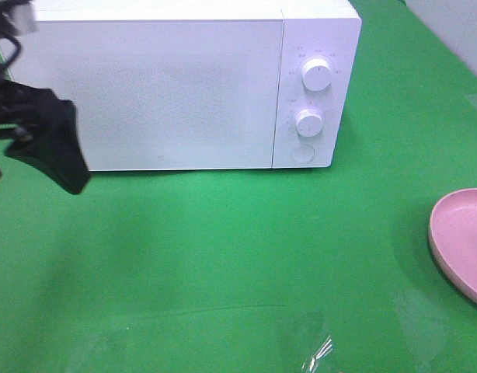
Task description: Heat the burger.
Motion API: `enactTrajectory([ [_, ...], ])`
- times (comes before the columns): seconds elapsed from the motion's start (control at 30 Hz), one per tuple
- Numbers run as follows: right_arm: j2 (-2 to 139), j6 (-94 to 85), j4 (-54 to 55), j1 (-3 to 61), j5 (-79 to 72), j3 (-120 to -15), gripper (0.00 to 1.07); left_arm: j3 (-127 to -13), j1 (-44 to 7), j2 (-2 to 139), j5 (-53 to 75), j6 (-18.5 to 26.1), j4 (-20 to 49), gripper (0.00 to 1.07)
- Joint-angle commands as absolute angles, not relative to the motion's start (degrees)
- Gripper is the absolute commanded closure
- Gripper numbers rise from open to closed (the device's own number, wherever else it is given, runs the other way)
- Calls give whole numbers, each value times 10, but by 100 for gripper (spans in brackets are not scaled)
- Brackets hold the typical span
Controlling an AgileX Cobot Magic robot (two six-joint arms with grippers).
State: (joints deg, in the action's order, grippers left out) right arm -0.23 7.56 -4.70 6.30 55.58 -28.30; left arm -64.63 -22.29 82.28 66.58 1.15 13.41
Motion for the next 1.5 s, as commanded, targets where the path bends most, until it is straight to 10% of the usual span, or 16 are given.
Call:
enactTrajectory([
  [0.03,-17,66,-46,62,551,-281,31,-648,-144,760,712,4,112,8],
  [0.5,-17,66,-46,62,551,-281,31,-638,-17,560,749,0,36,8],
  [1.07,-17,66,-46,62,551,-281,31,-323,-16,304,596,-20,14,8],
  [1.5,-17,66,-46,62,551,-281,31,-296,-17,123,613,-19,14,8],
])
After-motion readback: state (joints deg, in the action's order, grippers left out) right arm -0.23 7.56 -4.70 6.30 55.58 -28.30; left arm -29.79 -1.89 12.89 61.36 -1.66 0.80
